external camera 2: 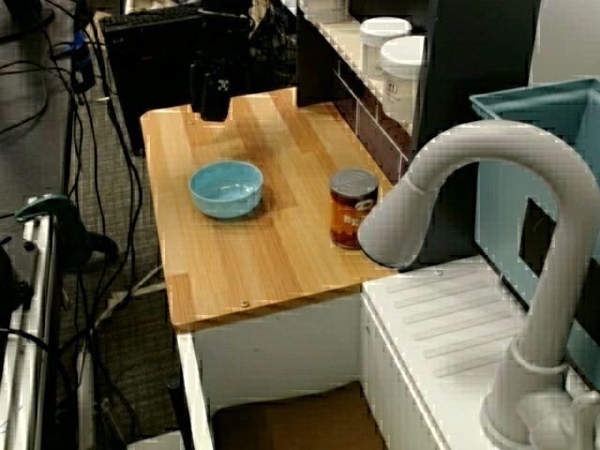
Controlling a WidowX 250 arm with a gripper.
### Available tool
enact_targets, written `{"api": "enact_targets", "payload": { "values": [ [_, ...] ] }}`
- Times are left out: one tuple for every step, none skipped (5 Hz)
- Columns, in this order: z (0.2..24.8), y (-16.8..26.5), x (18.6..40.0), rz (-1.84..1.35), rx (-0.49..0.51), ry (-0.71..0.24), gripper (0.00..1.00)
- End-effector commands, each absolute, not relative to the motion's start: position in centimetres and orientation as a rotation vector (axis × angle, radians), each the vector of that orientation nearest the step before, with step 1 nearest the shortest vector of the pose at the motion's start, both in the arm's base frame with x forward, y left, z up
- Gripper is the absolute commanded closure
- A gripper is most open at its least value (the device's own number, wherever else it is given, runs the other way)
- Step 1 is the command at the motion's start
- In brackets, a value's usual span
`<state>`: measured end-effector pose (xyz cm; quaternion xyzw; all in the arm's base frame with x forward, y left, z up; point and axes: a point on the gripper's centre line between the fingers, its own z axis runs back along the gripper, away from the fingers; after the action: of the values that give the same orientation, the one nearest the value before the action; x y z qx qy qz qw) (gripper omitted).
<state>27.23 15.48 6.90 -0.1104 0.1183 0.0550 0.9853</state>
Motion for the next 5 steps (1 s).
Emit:
{"api": "enact_targets", "payload": {
  "values": [
    [9.52, 16.11, 27.48, 0.111, -0.187, 0.163, 0.0],
    [9.59, 16.04, 27.5, 0.111, -0.188, 0.161, 0.0],
    [9.61, 16.08, 27.5, 0.111, -0.188, 0.161, 0.0],
    [9.78, 15.96, 27.28, 0.105, -0.188, 0.158, 0.0],
    [9.99, 16.1, 27.31, 0.11, -0.193, 0.157, 0.0]
  ]
}}
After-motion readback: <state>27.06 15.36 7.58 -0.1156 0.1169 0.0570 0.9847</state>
